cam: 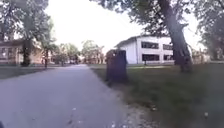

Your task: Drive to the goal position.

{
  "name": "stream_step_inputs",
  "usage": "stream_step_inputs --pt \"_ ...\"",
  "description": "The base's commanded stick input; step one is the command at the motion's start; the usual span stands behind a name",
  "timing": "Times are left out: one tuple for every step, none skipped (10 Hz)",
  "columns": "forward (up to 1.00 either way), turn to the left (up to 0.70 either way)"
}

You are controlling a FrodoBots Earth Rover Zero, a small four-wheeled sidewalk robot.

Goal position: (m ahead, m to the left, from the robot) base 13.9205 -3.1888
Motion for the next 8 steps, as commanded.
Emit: stream_step_inputs --pt "0.70 0.35" --pt "0.70 0.35" --pt "0.70 0.35" --pt "0.70 0.35" --pt "0.70 0.35" --pt "0.70 0.35" --pt "0.70 0.35" --pt "0.70 0.35"
